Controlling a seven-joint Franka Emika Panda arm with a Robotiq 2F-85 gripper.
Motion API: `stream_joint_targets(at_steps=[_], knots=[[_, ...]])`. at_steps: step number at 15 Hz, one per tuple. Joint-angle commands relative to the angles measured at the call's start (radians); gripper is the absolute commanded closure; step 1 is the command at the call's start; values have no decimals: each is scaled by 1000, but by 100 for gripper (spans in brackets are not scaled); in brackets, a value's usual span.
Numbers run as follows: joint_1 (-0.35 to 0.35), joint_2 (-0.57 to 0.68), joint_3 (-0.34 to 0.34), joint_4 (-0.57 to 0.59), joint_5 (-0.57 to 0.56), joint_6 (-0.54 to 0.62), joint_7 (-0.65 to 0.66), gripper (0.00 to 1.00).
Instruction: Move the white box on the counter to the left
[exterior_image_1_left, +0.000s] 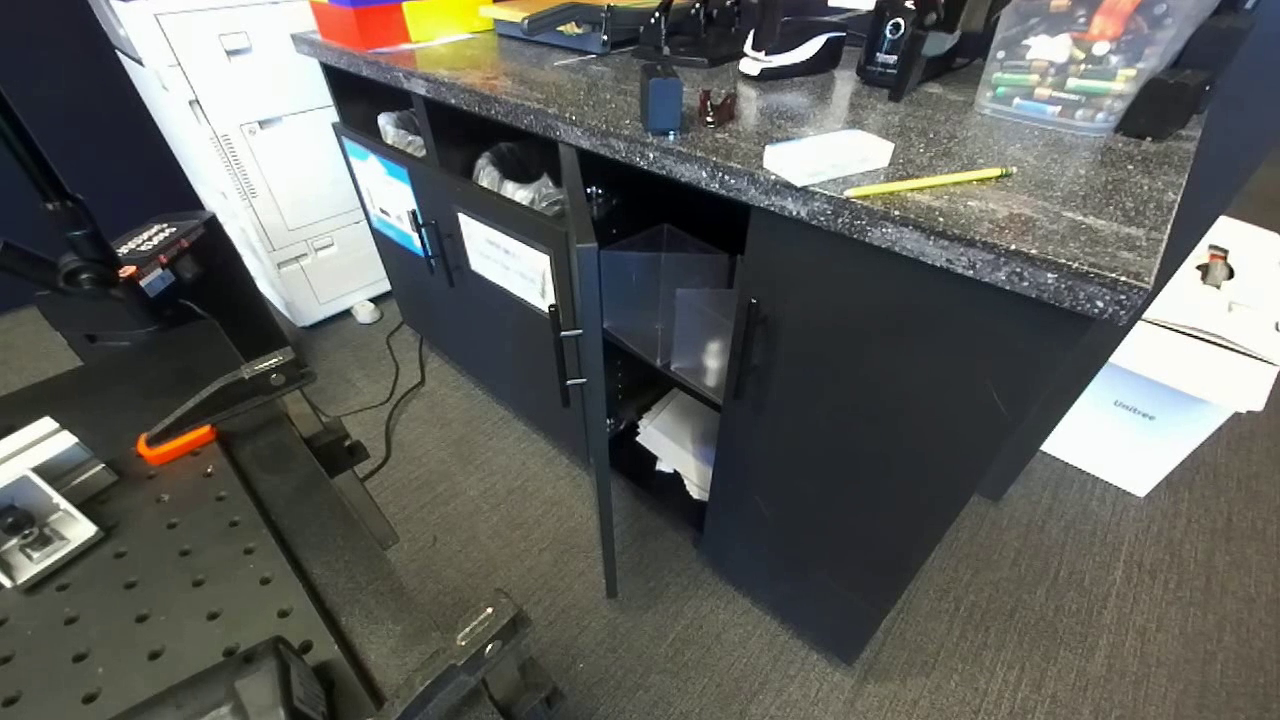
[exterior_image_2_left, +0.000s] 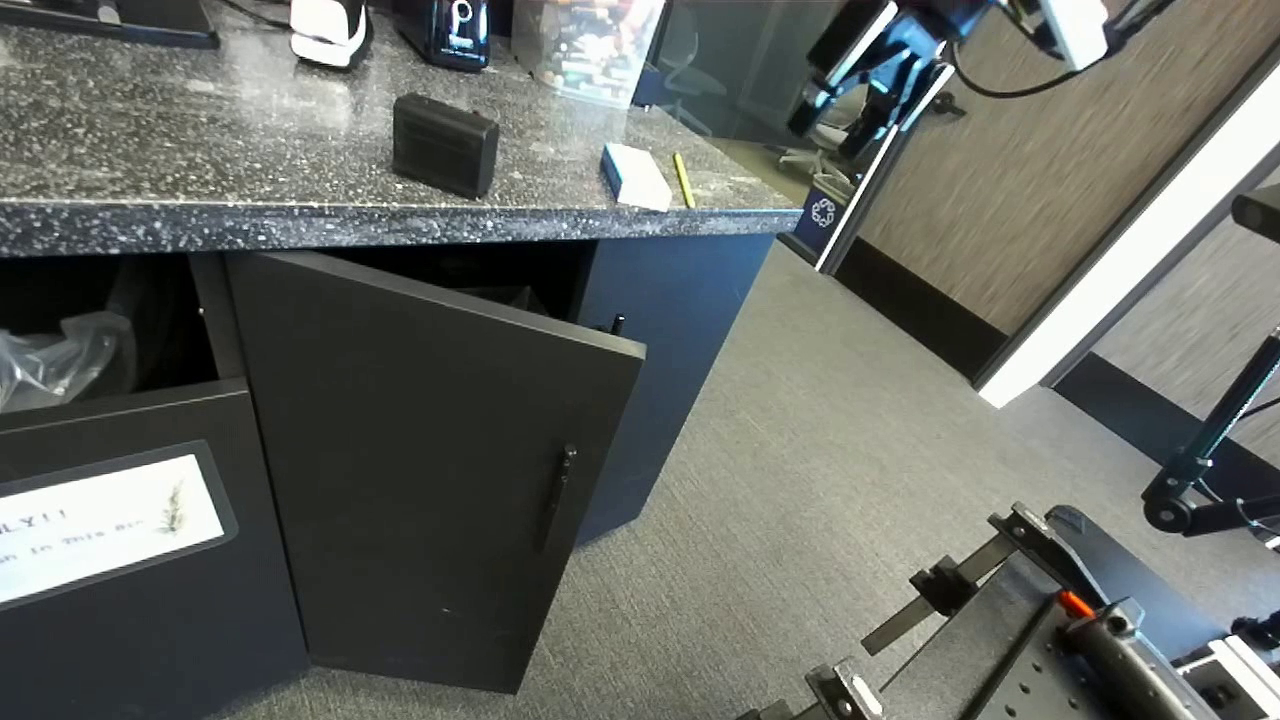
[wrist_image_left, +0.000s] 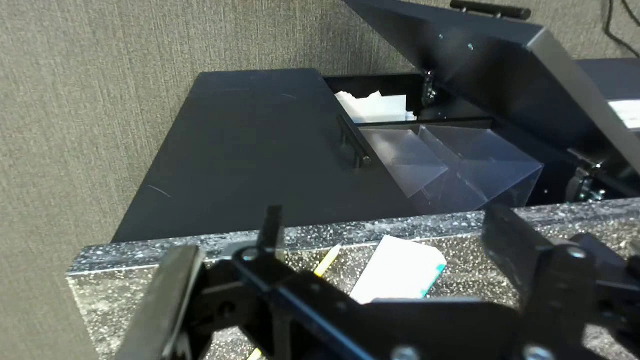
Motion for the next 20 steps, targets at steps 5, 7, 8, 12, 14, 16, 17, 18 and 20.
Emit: stream_joint_targets(at_steps=[5, 7, 8, 12, 14, 16, 17, 18, 20], knots=[[10, 363, 79, 468, -124, -104, 331, 0], [27, 440, 78, 578, -155, -151, 408, 0], [34, 477, 77, 630, -165, -174, 439, 0], [55, 608, 72, 825, -191, -263, 538, 0], [62, 669, 69, 916, -202, -300, 568, 0], [64, 728, 69, 1006, -214, -336, 584, 25], [66, 755, 67, 1050, -222, -354, 591, 26], [68, 779, 65, 1092, -229, -372, 597, 32], [68, 821, 59, 1178, -248, -421, 606, 48]])
